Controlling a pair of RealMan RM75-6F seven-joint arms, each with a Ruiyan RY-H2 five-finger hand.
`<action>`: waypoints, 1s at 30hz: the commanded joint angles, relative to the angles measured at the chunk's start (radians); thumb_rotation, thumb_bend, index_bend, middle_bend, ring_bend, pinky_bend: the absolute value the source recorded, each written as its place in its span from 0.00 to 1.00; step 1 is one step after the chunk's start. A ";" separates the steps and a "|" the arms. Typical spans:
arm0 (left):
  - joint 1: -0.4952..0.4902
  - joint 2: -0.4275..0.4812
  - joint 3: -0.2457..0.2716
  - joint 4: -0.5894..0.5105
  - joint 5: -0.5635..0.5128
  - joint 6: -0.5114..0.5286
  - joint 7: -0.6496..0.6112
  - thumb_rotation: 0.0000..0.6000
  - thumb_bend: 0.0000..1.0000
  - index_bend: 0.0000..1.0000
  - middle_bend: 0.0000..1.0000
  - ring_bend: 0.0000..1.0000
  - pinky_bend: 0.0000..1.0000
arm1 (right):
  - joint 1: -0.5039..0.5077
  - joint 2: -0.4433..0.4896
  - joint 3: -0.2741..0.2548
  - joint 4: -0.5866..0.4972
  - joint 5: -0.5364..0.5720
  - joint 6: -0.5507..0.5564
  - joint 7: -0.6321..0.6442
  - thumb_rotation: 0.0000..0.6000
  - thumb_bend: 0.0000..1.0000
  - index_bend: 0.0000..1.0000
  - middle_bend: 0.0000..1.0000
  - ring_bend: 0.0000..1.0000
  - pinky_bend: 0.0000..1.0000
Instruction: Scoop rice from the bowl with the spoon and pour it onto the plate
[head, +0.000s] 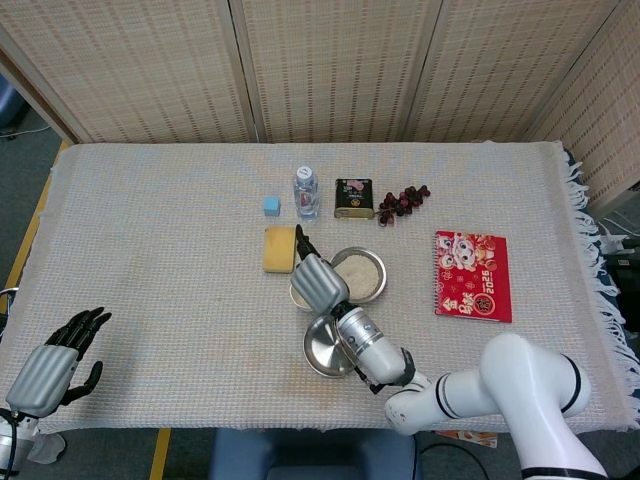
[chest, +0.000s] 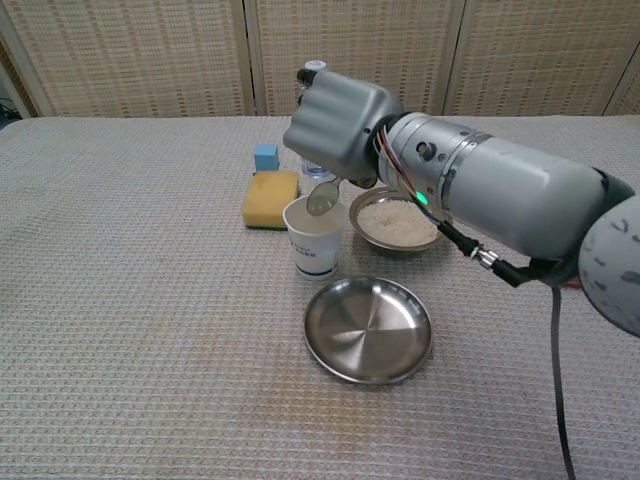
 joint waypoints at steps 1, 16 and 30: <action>0.000 0.000 -0.001 -0.002 -0.001 0.000 0.002 1.00 0.53 0.00 0.00 0.01 0.20 | -0.019 -0.015 -0.036 0.015 -0.090 0.053 -0.067 1.00 0.42 0.97 0.59 0.20 0.06; 0.006 -0.001 0.002 -0.003 0.009 0.014 0.007 1.00 0.53 0.00 0.00 0.01 0.20 | -0.265 0.109 0.086 -0.184 -0.263 0.097 0.538 1.00 0.42 0.97 0.59 0.20 0.05; 0.010 -0.010 0.007 -0.015 0.019 0.018 0.041 1.00 0.53 0.00 0.00 0.01 0.20 | -0.580 0.081 -0.074 -0.111 -0.538 0.138 0.974 1.00 0.42 0.95 0.59 0.20 0.05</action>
